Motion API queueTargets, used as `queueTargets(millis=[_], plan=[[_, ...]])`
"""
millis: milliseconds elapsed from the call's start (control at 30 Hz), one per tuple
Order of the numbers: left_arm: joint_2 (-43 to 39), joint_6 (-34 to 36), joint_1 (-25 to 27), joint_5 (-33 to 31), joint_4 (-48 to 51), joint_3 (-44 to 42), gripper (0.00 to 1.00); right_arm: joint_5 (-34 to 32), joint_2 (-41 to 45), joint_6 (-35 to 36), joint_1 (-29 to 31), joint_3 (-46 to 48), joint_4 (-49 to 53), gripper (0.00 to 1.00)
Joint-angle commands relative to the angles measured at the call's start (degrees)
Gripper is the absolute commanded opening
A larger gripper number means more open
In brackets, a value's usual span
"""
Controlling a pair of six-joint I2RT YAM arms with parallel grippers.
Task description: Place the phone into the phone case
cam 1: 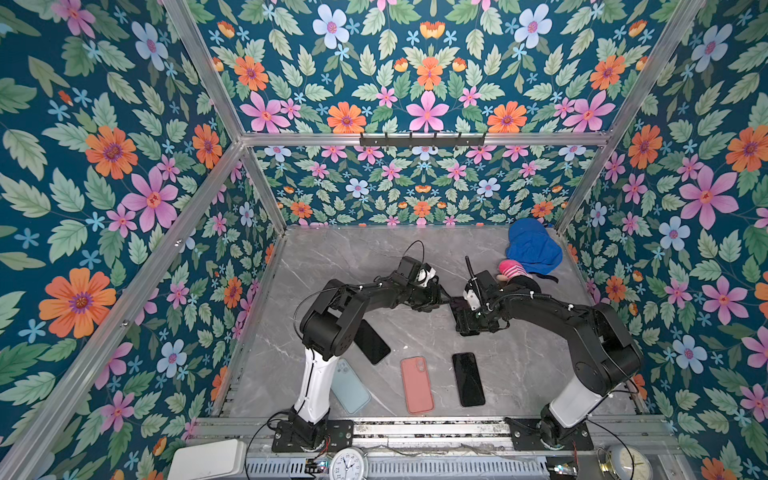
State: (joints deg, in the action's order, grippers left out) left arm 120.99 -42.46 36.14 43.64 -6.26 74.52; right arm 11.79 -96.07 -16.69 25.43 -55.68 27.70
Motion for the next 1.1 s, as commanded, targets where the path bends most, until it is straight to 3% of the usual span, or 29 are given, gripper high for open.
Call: queueTargets(millis=[0,200,333,500,633,733,900,1067], plan=[[1.6,-3.4,0.1,2.1,-4.9,1.1,0.64,2.3,0.5,-0.9,0.0,0.7,-3.9,0.63],[4.1,-6.9,0.1,4.0,-11.0,1.9,0.52,3.9,0.5,-1.9,-0.1,1.2,-5.8,0.63],[4.8,-6.9,0.0,4.1,-11.8,1.6,0.40,4.2,0.5,-1.9,0.0,1.1,-6.0,0.63],[5.7,-6.9,0.1,4.5,-12.1,1.7,0.15,4.0,2.7,-1.7,-0.1,1.6,-5.9,0.63],[5.1,-6.8,0.0,4.2,-12.4,0.9,0.07,3.9,2.6,-1.0,0.0,1.5,-5.4,0.64],[4.3,-7.3,0.0,4.1,-13.3,-0.1,0.04,3.9,3.1,0.1,0.0,0.4,-3.7,0.71],[0.7,-9.6,-0.4,2.5,-17.0,-3.3,0.03,2.3,9.0,-1.2,-0.1,-1.8,1.7,0.98],[-3.2,-15.1,-1.2,-0.6,-24.6,-6.5,0.01,5.7,16.1,-12.9,-0.9,0.9,-1.3,0.99]])
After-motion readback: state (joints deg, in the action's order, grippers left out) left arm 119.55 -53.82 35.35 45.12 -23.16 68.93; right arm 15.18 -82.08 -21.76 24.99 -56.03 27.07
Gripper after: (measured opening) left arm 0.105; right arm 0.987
